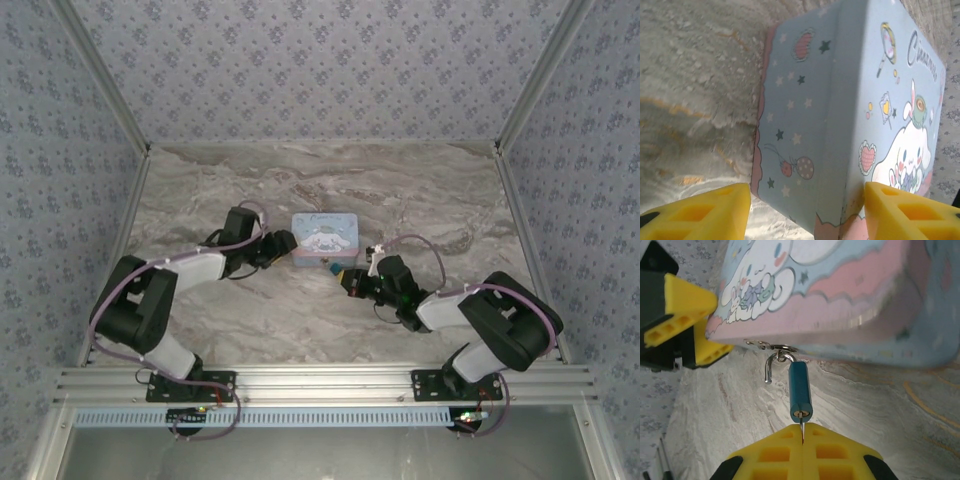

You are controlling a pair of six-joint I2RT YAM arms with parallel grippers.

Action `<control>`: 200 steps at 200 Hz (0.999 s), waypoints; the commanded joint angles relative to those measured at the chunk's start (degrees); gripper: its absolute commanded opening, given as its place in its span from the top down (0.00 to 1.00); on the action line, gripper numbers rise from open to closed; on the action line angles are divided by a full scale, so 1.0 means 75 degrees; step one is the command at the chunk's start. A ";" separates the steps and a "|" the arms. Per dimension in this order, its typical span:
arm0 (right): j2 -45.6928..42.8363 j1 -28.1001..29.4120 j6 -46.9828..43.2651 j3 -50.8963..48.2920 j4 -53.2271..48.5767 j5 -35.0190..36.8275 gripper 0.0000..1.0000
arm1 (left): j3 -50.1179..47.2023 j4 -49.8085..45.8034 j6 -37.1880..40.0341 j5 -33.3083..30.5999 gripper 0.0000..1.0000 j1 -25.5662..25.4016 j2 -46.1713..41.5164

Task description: Unlock a padlock with a key

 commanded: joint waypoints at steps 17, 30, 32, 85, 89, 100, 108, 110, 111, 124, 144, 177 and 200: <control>0.0352 -0.0141 0.0744 -0.0066 -0.0169 -0.0388 1.00 | -0.1003 -0.0623 -0.0551 -0.0561 0.41 -0.0335 -0.0368; 0.0485 -0.0161 0.0867 -0.0037 -0.0146 -0.0465 1.00 | -0.1155 -0.0555 -0.0714 -0.0654 0.41 -0.0482 -0.0513; 0.0500 -0.0161 0.0889 -0.0030 -0.0136 -0.0470 1.00 | -0.1175 -0.0553 -0.0731 -0.0670 0.41 -0.0511 -0.0543; 0.1163 -0.0187 0.1398 0.0064 0.0299 -0.0606 1.00 | -0.1264 -0.0841 -0.0887 -0.1063 0.41 -0.0700 -0.1065; 0.1222 -0.0189 0.1438 0.0066 0.0359 -0.0606 1.00 | -0.1257 -0.0864 -0.0879 -0.1073 0.41 -0.0700 -0.1081; 0.1357 -0.0221 0.1514 0.0058 0.0484 -0.0654 1.00 | -0.1244 -0.0900 -0.0881 -0.1119 0.41 -0.0697 -0.1135; 0.1423 -0.0246 0.1551 0.0048 0.0574 -0.0678 1.00 | -0.1244 -0.0925 -0.0878 -0.1160 0.41 -0.0696 -0.1179; 0.1432 -0.0249 0.1564 0.0053 0.0586 -0.0687 1.00 | -0.1241 -0.0935 -0.0878 -0.1177 0.41 -0.0702 -0.1184; 0.1435 -0.0242 0.1568 0.0049 0.0590 -0.0688 1.00 | -0.1243 -0.0937 -0.0878 -0.1184 0.41 -0.0703 -0.1193; 0.1435 -0.0263 0.1563 0.0046 0.0488 -0.0658 0.98 | -0.1234 -0.0996 -0.0878 -0.1275 0.41 -0.0700 -0.1225; 0.1326 -0.0305 0.1539 0.0064 0.0025 -0.0591 0.91 | -0.1222 -0.1073 -0.0878 -0.1395 0.41 -0.0683 -0.1259; 0.0981 -0.0408 0.1378 -0.0168 -0.0216 -0.0461 0.72 | -0.1215 -0.1136 -0.0873 -0.1491 0.41 -0.0684 -0.1319; 0.0441 -0.0486 0.0829 -0.0237 -0.0774 -0.0463 0.61 | -0.1177 -0.1212 -0.0837 -0.1517 0.41 -0.0689 -0.1363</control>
